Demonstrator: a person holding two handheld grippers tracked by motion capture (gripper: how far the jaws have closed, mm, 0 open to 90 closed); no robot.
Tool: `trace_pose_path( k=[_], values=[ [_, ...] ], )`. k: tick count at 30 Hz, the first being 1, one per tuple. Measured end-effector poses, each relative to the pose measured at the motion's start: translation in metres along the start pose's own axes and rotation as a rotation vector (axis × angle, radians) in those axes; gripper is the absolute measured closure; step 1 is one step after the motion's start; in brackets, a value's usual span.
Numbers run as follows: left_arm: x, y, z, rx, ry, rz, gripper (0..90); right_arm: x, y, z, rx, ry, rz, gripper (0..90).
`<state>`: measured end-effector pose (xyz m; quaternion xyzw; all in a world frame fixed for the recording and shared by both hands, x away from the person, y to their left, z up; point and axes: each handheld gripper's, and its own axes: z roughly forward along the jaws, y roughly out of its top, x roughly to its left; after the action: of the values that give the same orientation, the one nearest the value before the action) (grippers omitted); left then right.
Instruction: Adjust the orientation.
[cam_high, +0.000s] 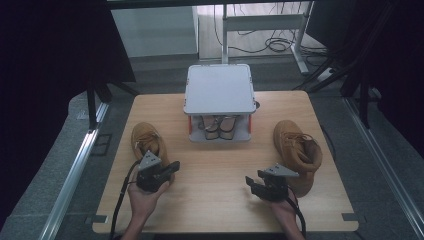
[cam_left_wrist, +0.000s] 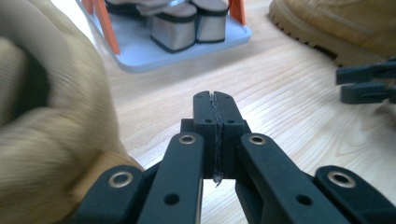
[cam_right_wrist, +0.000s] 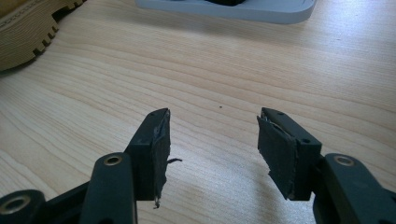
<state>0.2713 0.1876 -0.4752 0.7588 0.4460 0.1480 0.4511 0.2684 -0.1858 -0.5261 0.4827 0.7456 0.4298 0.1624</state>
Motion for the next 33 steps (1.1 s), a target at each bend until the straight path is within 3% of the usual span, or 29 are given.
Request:
trace_pose_path(
  k=[4,8,14,23,29,33],
  values=[
    [0.003,-0.007,0.012,0.006,0.031,0.0,89.4,0.001,0.0,-0.001,-0.003,0.008,0.003,44.3],
    [0.004,-0.011,0.023,0.013,0.079,0.026,89.5,0.001,-0.001,0.0,0.002,0.007,0.006,44.3],
    [0.003,-0.014,0.029,0.005,0.136,0.047,89.8,0.001,-0.001,0.001,0.003,0.005,0.003,44.2],
    [0.004,-0.02,0.023,-0.014,0.139,0.031,89.7,0.0,-0.002,-0.001,0.0,0.001,0.008,44.2],
    [0.009,-0.027,0.017,-0.018,0.173,0.017,89.7,-0.002,-0.004,-0.002,0.002,-0.002,0.016,44.2],
    [0.011,-0.029,0.014,-0.022,0.162,0.013,89.8,-0.001,-0.004,-0.002,0.0,-0.008,0.014,44.2]
  ],
)
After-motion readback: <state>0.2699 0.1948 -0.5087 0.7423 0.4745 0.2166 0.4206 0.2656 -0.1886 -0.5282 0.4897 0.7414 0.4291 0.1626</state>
